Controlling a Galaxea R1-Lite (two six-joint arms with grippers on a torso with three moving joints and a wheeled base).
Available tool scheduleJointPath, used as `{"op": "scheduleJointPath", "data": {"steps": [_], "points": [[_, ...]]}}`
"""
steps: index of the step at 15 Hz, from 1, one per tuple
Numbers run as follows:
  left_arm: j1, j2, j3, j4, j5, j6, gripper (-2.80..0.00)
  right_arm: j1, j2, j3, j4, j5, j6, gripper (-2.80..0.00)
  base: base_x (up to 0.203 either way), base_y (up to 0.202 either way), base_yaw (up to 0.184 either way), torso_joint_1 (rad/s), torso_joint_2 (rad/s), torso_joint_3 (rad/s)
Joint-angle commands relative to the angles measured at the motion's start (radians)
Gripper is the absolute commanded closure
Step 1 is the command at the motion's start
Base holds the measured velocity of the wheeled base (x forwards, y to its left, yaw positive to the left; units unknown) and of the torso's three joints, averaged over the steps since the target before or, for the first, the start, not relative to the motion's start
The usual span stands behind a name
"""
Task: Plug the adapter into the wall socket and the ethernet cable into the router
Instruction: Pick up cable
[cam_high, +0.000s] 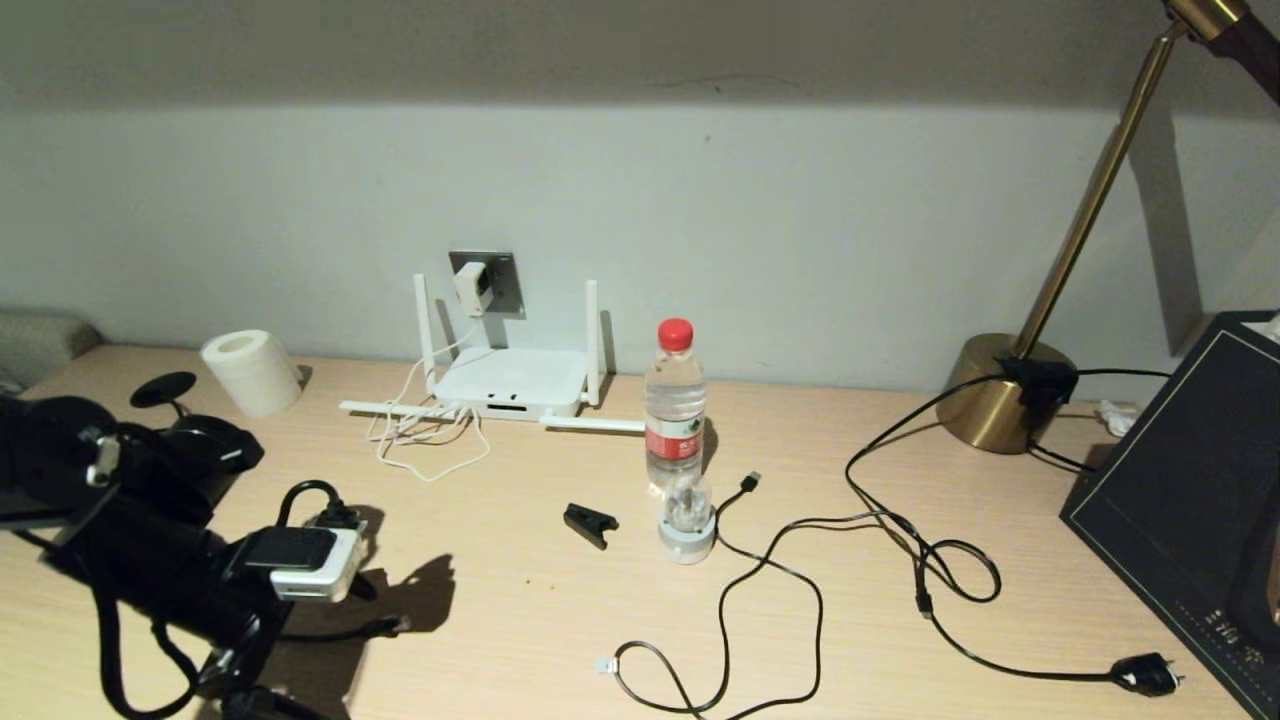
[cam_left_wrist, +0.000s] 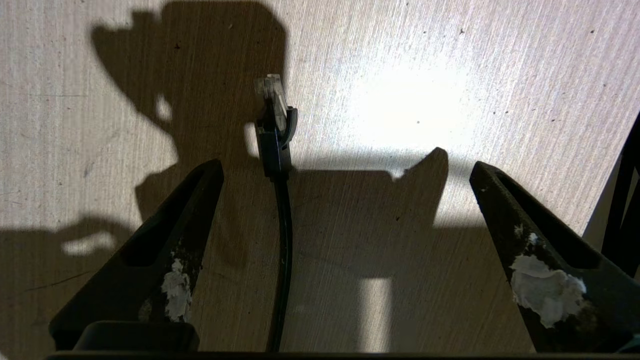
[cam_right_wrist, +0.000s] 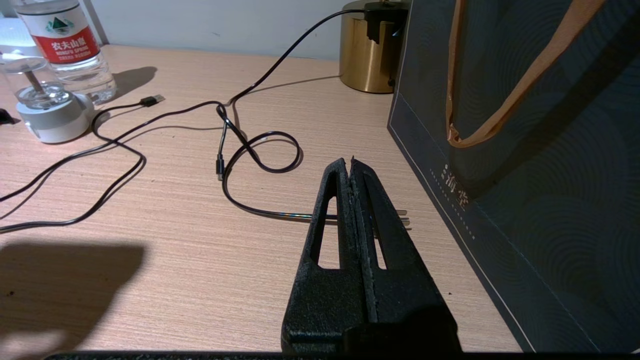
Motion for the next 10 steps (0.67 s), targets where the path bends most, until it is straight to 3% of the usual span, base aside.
{"op": "scheduleJointPath", "data": {"steps": [1, 10], "points": [[0.001, 0.028, -0.004, 0.003, -0.003, 0.008, -2.80, 0.000, 0.001, 0.035, -0.001, 0.000, -0.001, 0.00, 0.000, 0.000, 0.000, 0.000, 0.00, 0.000], [0.000, 0.068, -0.013, -0.011, -0.004, 0.008, -2.80, 0.000, 0.001, 0.035, -0.001, 0.000, -0.001, 0.00, 0.000, 0.000, 0.000, 0.000, 0.00, 0.000]]}}
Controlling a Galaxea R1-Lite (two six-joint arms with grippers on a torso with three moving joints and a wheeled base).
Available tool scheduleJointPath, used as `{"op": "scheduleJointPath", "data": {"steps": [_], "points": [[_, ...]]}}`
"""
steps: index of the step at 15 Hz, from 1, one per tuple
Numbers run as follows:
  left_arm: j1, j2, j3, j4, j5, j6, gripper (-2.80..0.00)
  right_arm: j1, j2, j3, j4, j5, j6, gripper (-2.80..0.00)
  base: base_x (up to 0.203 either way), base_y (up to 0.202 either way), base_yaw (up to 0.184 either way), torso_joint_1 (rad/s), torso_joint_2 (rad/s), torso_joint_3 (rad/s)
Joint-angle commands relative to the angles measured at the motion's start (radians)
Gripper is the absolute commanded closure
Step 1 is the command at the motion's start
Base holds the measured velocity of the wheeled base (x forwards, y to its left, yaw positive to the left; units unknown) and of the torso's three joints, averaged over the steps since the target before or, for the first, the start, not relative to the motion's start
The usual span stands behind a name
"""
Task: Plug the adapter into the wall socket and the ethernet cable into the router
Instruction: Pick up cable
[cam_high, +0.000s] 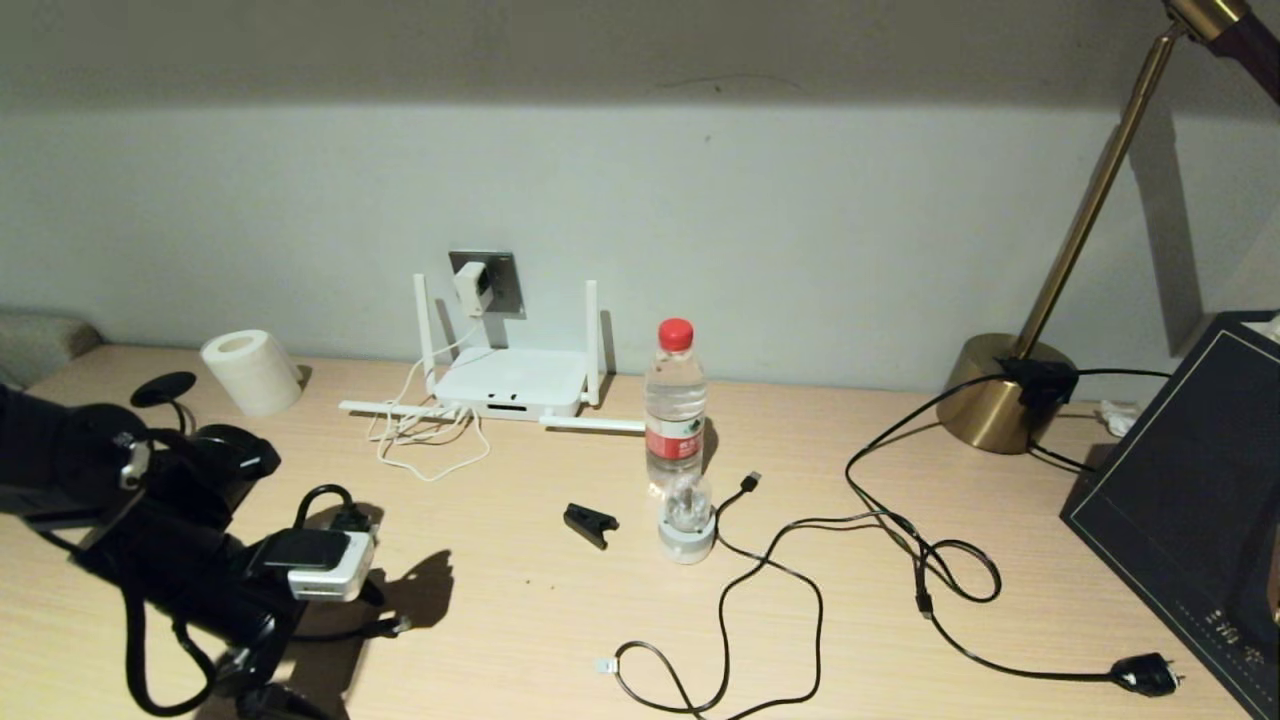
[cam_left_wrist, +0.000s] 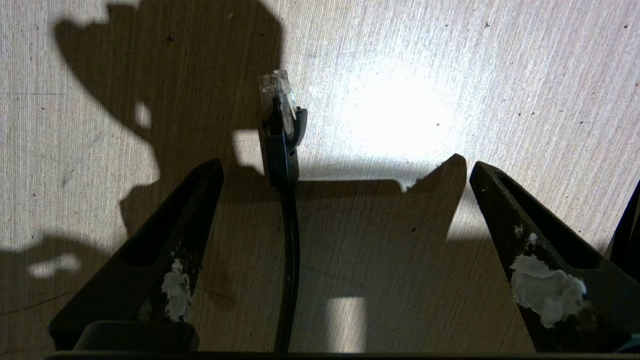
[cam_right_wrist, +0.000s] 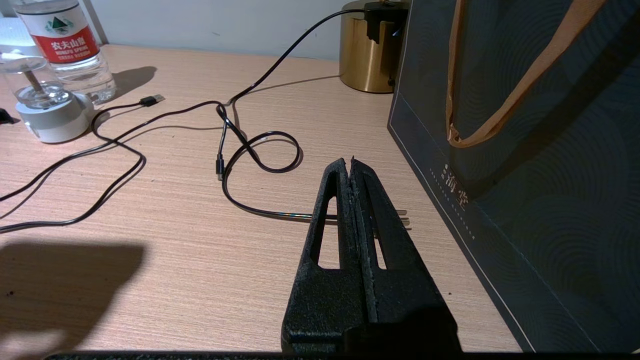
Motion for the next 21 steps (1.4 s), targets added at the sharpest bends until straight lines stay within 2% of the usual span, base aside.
{"op": "scheduleJointPath", "data": {"steps": [1, 11, 13, 21], "points": [[0.001, 0.008, -0.001, 0.004, -0.002, 0.009, -2.80, 0.000, 0.001, 0.035, -0.001, 0.000, 0.000, 0.00, 0.000, 0.000, 0.000, 0.000, 0.00, 0.000], [0.002, 0.026, 0.008, -0.030, -0.005, 0.009, -2.80, 0.000, 0.001, 0.035, -0.001, 0.000, 0.000, 0.00, 0.000, 0.000, 0.000, 0.000, 0.00, 0.000], [0.002, 0.026, 0.010, -0.028, -0.007, 0.009, 0.00, 0.000, 0.001, 0.035, -0.001, 0.000, 0.000, 0.00, 0.000, 0.000, 0.000, 0.000, 0.00, 0.000], [0.021, 0.015, 0.035, -0.030, -0.008, 0.015, 0.00, 0.000, 0.001, 0.035, -0.001, 0.000, 0.000, 0.00, 0.000, 0.000, 0.000, 0.000, 0.00, 0.000]]}}
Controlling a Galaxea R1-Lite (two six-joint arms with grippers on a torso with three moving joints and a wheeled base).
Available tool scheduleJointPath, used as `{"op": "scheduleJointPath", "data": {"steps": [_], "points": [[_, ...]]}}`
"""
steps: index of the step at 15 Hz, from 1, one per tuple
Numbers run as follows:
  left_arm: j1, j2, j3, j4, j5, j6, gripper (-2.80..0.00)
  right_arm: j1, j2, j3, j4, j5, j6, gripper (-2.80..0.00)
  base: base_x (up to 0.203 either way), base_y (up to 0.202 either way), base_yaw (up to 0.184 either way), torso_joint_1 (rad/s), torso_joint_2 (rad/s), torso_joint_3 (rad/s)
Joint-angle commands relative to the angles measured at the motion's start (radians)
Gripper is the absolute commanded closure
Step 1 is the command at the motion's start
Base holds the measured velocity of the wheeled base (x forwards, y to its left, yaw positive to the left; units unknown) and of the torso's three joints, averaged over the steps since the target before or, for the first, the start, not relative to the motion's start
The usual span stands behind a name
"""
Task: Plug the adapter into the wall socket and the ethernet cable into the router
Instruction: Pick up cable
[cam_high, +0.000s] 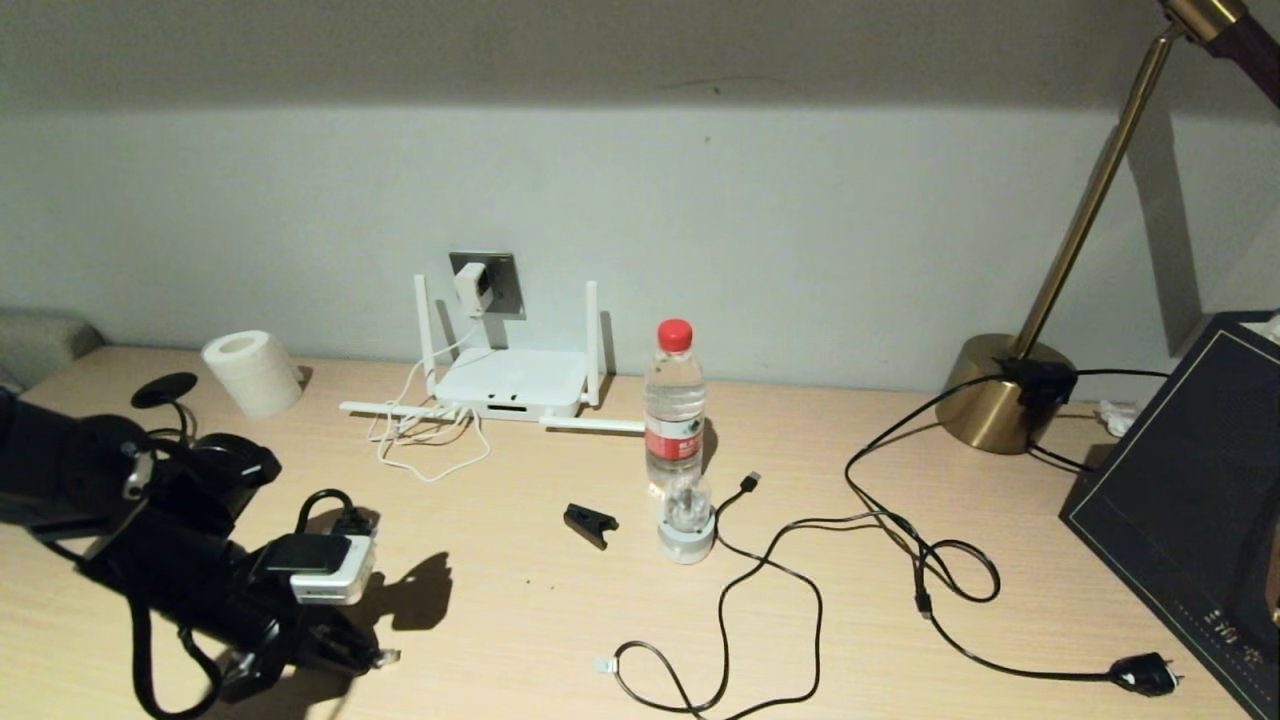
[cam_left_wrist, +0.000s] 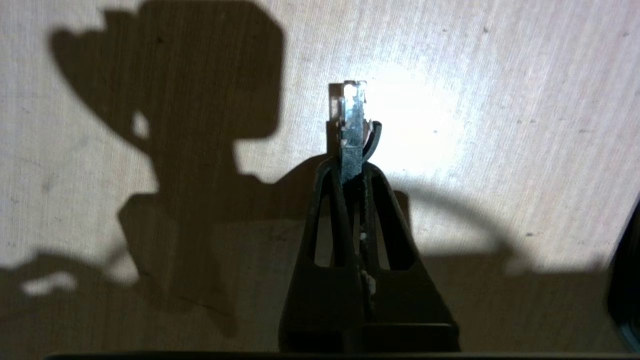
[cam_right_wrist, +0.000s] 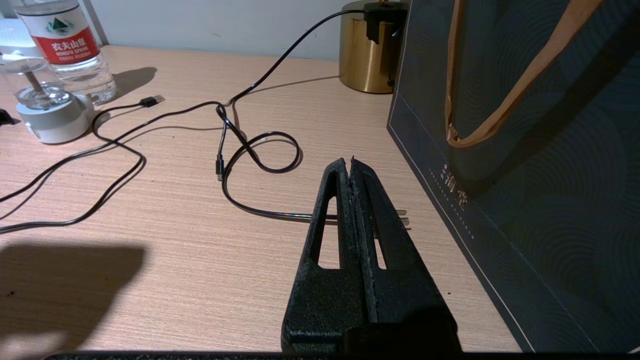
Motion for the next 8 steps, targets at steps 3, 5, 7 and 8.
{"op": "scheduleJointPath", "data": {"steps": [3, 5, 7, 8], "points": [[0.013, -0.036, 0.031, 0.004, -0.003, 0.010, 0.00, 0.000, 0.001, 0.035, -0.001, 0.000, -0.001, 0.00, 0.000, 0.000, 0.000, 0.000, 0.00, 0.000], [0.008, -0.083, 0.035, 0.007, -0.014, 0.013, 0.00, 0.000, 0.001, 0.035, -0.001, 0.000, -0.001, 0.00, 0.000, 0.000, 0.000, 0.000, 0.00, 0.000], [-0.029, -0.179, 0.032, 0.005, -0.057, 0.015, 0.00, 0.000, 0.001, 0.035, -0.001, 0.000, -0.001, 0.00, 0.000, 0.000, 0.000, 0.000, 0.00, 0.000], [-0.058, -0.229, 0.022, 0.004, -0.068, 0.013, 0.00, 0.000, 0.001, 0.035, -0.001, 0.000, -0.001, 0.00, 0.000, 0.000, 0.000, 0.000, 0.00, 0.000]]}}
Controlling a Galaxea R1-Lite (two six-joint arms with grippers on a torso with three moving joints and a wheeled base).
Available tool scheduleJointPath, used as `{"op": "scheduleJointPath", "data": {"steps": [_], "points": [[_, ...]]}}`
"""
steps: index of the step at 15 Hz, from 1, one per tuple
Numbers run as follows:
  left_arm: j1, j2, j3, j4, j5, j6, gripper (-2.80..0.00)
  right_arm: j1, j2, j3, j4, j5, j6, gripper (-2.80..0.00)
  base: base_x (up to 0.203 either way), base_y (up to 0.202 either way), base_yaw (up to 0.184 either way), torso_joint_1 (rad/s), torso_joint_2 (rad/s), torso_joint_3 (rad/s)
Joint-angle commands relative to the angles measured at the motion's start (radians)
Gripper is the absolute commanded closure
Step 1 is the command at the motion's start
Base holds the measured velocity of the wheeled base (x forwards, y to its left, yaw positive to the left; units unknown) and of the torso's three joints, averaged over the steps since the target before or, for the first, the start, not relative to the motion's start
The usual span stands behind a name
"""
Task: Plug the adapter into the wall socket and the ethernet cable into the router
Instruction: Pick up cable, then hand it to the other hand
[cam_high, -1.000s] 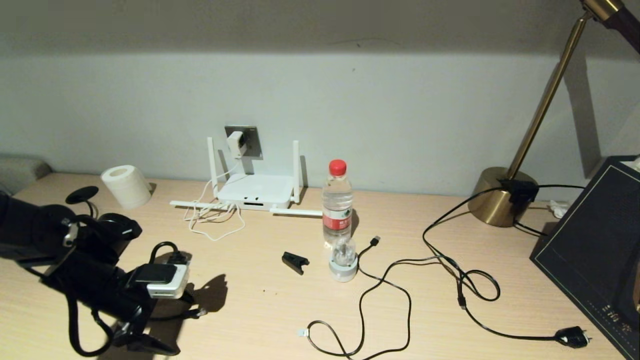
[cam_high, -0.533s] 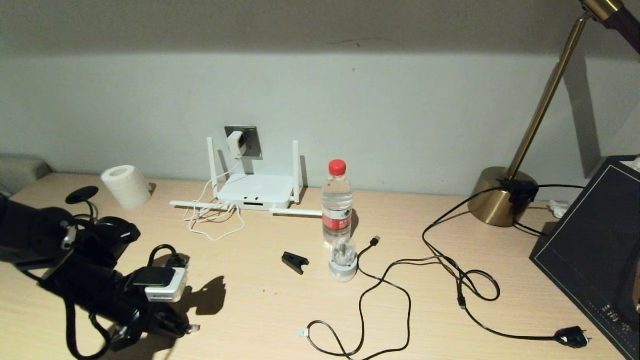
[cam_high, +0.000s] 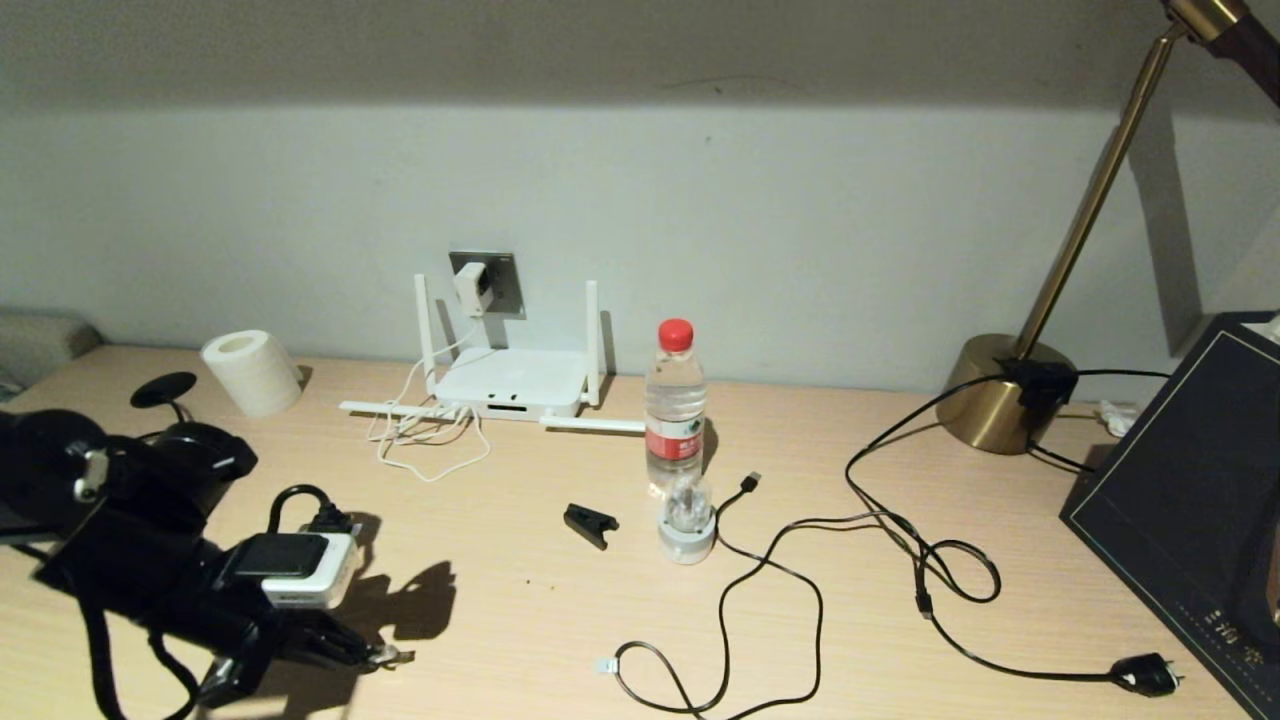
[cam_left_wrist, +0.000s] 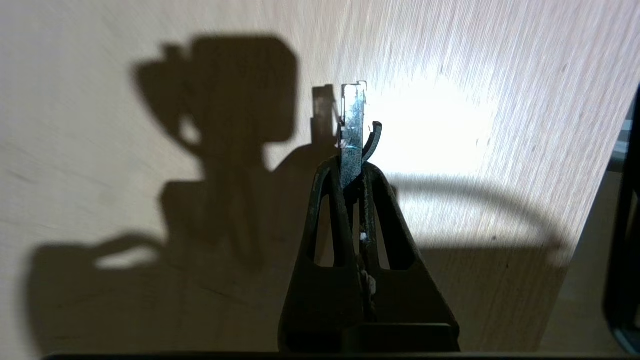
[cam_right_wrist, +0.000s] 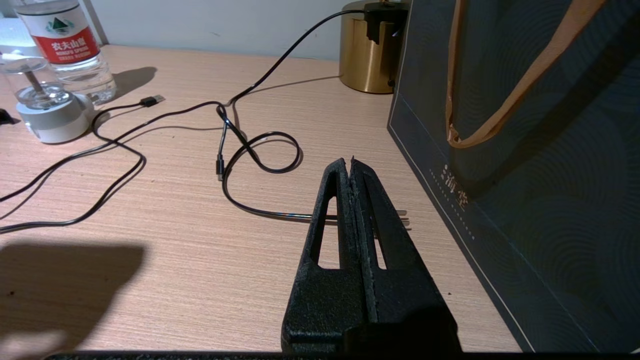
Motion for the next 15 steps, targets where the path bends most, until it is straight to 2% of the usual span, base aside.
{"op": "scheduleJointPath", "data": {"steps": [1, 4, 6, 7, 10, 13, 15], "points": [[-0.071, -0.156, -0.034, 0.002, -0.019, 0.002, 0.00, 0.000, 0.001, 0.035, -0.001, 0.000, 0.000, 0.00, 0.000, 0.000, 0.000, 0.000, 0.00, 0.000], [-0.228, -0.259, -0.095, 0.000, 0.005, -0.091, 0.00, 0.000, 0.001, 0.035, -0.001, 0.000, 0.000, 0.00, 0.000, 0.000, 0.000, 0.000, 0.00, 0.000], [-0.322, -0.294, -0.127, 0.000, 0.101, -0.162, 0.00, 0.000, 0.001, 0.035, -0.001, 0.000, 0.000, 0.00, 0.000, 0.000, 0.000, 0.000, 0.00, 0.000], [-0.348, -0.302, -0.134, 0.000, 0.122, -0.177, 0.00, 0.000, 0.001, 0.035, -0.001, 0.000, 0.000, 0.00, 0.000, 0.000, 0.000, 0.000, 0.00, 0.000], [-0.353, -0.303, -0.122, -0.044, 0.145, -0.184, 0.00, 0.000, 0.001, 0.035, -0.001, 0.000, 0.000, 0.00, 0.000, 0.000, 0.000, 0.000, 0.00, 0.000], [-0.353, -0.349, -0.026, -0.135, 0.147, -0.288, 0.00, 0.000, 0.001, 0.035, -0.001, 0.000, 0.000, 0.00, 0.000, 0.000, 0.000, 0.000, 0.00, 0.000], [-0.353, -0.371, -0.003, -0.180, 0.145, -0.317, 0.00, 0.000, 0.001, 0.035, -0.001, 0.000, 0.000, 0.00, 0.000, 0.000, 0.000, 0.000, 0.00, 0.000]]}}
